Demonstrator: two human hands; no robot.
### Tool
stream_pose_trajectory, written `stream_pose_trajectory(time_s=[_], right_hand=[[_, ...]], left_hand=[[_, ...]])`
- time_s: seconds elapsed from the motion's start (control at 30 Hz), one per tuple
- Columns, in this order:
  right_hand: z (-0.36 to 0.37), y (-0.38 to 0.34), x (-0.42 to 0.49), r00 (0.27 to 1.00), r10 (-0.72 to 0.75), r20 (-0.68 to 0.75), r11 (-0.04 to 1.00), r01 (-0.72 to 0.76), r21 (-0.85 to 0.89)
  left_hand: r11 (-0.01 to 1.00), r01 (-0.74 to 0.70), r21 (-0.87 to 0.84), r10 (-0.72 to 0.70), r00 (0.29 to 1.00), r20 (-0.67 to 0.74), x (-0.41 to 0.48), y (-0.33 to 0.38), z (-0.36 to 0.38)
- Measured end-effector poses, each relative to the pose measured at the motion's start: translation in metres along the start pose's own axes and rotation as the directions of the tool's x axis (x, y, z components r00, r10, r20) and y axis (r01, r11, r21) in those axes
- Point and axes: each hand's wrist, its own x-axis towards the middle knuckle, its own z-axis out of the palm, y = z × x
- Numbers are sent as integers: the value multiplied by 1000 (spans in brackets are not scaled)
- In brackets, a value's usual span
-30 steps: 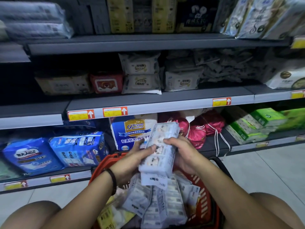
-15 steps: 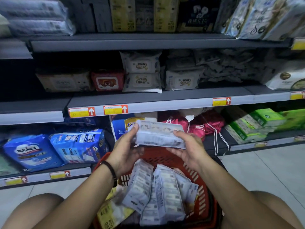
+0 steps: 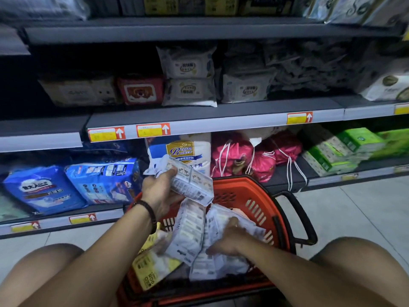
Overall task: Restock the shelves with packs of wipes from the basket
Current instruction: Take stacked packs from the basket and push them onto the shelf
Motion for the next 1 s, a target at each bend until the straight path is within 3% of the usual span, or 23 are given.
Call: stream_pose_trajectory(time_s=[0.1,0.17,0.27,0.4,0.53,0.67,0.8,0.87,1.0], right_hand=[[-20,-3,5,998,-26,-50,987,33,157],[-41,0,12,996,-58,-75,919,82,387],[-72,1,2,994,-106,-34,717,100,690],[-102,-3,-20,986,-158,-58,428,122,896],[-108,-13,-32,963,-254,-89,200,142,970],[-101,-33,-38,916,-315,-249,13,267,964],[-93,-55,-34,893,-231,-387,-166,356,920],[-85,-65,-32,882,-148,-447,-170,423,890],[-65,-82,-31,805,-67,-589,-62,586,808]], left_hand=[[999,-39,-12,39,999,-2,1,1,-1],[999,-42,-18,42,999,-9,6,3,-7],[1000,-19,-20,19,1000,-13,13,4,-16],[1000,-8,-19,8,1000,-20,13,0,-21],[1000,11,-29,-10,1000,25,5,-5,-16],[997,21,-80,-18,999,45,-4,-11,-3],[989,33,-146,-25,998,58,-12,-17,11],[982,55,-180,-38,995,96,-19,-19,23],[976,89,-200,-57,986,157,-31,-20,40]])
